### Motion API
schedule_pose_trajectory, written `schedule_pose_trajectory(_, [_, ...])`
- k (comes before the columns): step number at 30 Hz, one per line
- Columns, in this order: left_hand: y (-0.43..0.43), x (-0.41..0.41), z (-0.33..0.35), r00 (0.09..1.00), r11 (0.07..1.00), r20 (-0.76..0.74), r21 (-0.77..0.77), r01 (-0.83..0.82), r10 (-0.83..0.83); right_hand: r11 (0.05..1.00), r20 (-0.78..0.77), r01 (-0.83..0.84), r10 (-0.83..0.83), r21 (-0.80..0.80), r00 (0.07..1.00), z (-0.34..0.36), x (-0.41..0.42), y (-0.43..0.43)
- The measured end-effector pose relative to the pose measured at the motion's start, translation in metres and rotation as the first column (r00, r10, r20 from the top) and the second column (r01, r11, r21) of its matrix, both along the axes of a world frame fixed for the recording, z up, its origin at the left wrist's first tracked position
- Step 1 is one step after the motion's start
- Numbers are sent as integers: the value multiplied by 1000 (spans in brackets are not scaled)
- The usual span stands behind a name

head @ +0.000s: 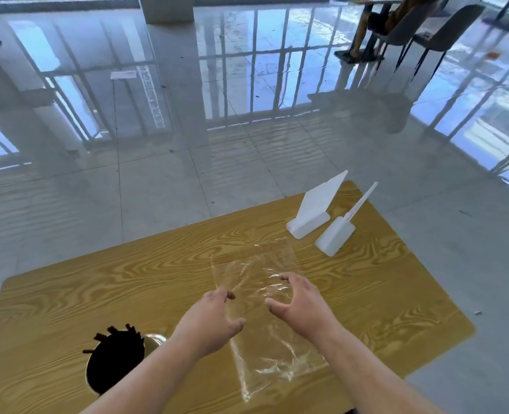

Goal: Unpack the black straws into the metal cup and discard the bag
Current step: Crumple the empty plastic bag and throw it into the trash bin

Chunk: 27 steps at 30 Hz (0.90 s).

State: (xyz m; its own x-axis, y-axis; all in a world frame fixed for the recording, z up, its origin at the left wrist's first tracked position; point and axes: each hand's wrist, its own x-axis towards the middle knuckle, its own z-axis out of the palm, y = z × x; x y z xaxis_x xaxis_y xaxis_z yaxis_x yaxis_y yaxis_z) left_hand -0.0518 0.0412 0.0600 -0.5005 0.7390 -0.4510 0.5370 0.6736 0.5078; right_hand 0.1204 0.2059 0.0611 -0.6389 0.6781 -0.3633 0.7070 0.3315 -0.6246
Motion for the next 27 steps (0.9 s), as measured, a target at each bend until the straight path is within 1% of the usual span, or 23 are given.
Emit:
schedule_pose_trajectory(4, [11,8,-20,991,994,111,-78,-72,80,998,41,36,-34,-45,999,-15,19,20])
schedule_pose_trajectory(9, [12,11,-43,944,966,228,-152,-207,239,978,92,96,-80,-186,993,-38,37,36])
schedule_pose_trajectory(15, [11,13,-63,878,934,337,-223,-278,341,938,120,148,-115,-315,986,-57,46,45])
schedule_pose_trajectory(18, [15,12,-69,843,927,392,-228,-299,369,919,110,163,-132,-358,985,-61,48,51])
schedule_pose_trajectory(22, [22,10,-78,804,908,427,-257,-332,414,879,88,200,-180,-432,980,-67,50,59])
schedule_pose_trajectory(27, [29,10,-85,796,889,399,-256,-380,455,813,53,251,-263,-525,963,-76,53,69])
